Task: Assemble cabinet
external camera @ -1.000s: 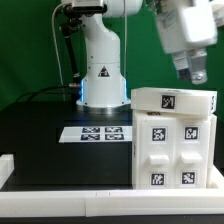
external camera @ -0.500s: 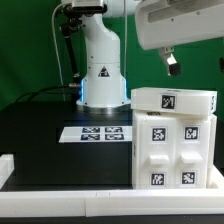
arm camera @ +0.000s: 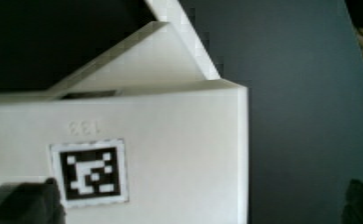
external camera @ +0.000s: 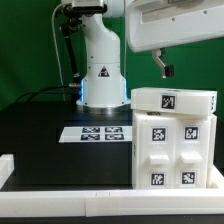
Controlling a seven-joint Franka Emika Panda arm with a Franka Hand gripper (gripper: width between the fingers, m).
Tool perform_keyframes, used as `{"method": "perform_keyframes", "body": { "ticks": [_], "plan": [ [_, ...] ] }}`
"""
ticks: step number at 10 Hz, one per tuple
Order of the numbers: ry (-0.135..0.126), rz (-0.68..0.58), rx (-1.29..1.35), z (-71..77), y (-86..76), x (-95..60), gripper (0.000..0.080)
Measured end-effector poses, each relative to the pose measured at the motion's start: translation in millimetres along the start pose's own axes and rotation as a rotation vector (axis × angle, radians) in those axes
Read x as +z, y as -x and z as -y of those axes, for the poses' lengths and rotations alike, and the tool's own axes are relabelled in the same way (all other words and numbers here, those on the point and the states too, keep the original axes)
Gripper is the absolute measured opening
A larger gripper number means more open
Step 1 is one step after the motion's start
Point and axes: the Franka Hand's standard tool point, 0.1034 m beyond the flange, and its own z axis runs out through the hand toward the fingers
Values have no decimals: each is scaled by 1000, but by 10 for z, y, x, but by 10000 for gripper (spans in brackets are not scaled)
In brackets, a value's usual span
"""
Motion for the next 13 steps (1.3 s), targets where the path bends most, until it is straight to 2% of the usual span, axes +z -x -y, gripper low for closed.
{"method": "perform_keyframes", "body": {
  "ticks": [2, 6, 10, 13],
  "plan": [
    [20, -1, -316, -65, -20, 5, 797],
    [32, 46, -700, -161, -33, 13, 797],
    [30, 49, -1000, -188, -51, 12, 797],
    [29, 71, -1246, -242, -40, 96, 797]
  ]
}}
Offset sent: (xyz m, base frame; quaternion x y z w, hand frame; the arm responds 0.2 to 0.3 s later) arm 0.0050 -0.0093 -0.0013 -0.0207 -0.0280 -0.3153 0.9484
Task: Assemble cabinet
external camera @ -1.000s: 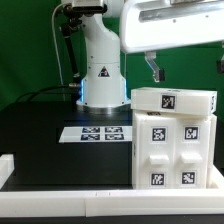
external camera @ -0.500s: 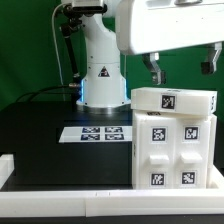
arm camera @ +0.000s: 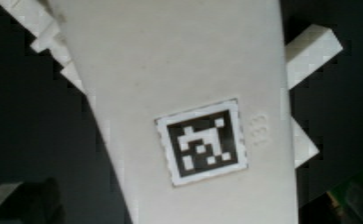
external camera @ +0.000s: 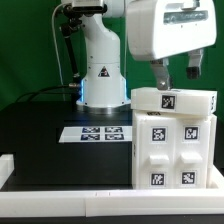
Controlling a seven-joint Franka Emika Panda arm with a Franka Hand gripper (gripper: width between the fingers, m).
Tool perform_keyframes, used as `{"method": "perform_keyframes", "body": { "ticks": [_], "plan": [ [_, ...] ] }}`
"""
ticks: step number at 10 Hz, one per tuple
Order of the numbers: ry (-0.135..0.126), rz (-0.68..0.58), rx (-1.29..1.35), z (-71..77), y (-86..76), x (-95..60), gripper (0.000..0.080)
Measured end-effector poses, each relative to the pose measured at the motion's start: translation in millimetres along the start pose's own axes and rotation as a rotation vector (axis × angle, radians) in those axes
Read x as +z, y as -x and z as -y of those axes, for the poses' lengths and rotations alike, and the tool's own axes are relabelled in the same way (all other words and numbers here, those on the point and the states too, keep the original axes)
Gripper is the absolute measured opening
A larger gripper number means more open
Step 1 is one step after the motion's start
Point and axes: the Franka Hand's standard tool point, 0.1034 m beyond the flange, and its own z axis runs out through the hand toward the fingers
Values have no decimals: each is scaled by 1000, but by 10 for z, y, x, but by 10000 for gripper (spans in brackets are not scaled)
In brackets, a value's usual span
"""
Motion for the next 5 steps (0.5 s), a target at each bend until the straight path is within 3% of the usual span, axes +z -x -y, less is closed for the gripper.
{"method": "perform_keyframes", "body": {
  "ticks": [5],
  "plan": [
    [-7, 15, 39, 46, 94, 226, 797]
  ]
}}
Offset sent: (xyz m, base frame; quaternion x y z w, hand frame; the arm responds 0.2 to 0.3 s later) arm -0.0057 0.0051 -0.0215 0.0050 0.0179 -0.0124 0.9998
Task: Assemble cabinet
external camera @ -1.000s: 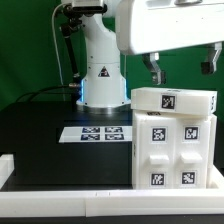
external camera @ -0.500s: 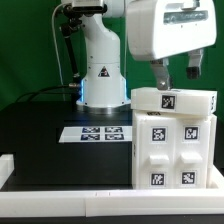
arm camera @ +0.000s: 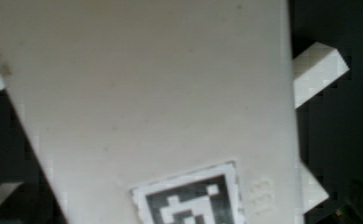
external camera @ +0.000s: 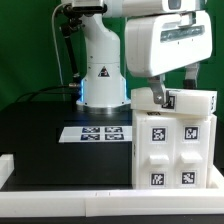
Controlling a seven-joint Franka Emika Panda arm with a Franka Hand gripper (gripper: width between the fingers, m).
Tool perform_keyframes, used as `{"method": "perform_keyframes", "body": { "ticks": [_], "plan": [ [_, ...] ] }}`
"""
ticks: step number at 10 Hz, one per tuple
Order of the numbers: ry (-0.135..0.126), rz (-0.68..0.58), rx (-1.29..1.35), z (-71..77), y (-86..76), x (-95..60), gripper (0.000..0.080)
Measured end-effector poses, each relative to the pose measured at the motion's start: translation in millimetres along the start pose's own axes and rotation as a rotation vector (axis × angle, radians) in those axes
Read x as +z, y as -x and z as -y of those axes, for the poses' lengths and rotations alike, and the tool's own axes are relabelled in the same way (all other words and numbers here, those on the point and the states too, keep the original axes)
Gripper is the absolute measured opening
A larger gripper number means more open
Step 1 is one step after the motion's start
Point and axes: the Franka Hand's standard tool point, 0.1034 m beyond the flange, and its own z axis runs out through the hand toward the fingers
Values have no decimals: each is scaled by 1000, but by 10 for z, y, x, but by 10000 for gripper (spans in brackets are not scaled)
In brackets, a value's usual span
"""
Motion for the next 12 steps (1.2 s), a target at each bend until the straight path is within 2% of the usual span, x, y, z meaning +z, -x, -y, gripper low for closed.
{"method": "perform_keyframes", "body": {
  "ticks": [3, 4, 5, 8, 10, 12],
  "plan": [
    [-1, 2, 2, -6, 11, 13, 783],
    [-1, 2, 3, -9, 14, 13, 600],
    [-1, 2, 3, -10, 15, 13, 557],
    [-1, 2, 36, -13, 18, 13, 557],
    [-4, -7, 295, -9, 17, 12, 557],
    [11, -27, 482, -1, 23, 18, 557]
  ]
}}
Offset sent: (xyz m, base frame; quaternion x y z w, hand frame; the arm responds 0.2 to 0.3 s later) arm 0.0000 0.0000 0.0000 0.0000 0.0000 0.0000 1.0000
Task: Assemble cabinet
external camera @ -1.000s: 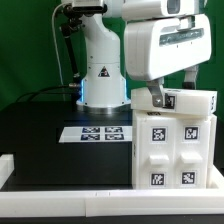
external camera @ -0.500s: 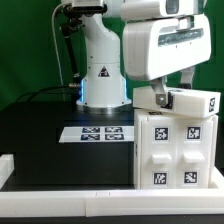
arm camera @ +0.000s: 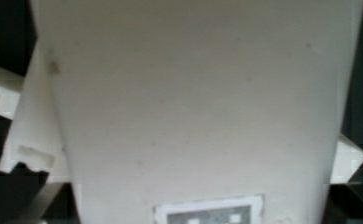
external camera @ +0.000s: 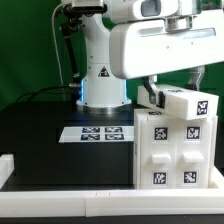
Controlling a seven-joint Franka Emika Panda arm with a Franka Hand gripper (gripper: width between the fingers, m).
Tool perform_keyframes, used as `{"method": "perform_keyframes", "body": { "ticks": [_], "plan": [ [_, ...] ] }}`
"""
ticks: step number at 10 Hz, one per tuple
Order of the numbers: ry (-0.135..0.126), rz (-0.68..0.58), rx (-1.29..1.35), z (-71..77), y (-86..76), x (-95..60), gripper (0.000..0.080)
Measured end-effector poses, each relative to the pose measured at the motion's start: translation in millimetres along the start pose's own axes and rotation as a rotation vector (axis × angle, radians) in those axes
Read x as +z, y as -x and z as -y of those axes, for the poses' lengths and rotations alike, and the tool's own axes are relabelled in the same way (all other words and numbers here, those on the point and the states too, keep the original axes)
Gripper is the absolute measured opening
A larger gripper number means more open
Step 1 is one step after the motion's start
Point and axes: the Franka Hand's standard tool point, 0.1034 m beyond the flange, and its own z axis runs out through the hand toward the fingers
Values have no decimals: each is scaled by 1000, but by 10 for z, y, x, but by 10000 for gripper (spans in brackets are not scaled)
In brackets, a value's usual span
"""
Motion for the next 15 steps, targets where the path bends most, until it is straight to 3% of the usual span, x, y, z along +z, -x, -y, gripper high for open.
{"method": "perform_keyframes", "body": {
  "ticks": [3, 10, 15],
  "plan": [
    [9, -31, 292, 15, -25, 5, 558],
    [1, -34, 744, 16, -42, -2, 558],
    [-24, -110, 1275, 28, 31, 16, 560]
  ]
}}
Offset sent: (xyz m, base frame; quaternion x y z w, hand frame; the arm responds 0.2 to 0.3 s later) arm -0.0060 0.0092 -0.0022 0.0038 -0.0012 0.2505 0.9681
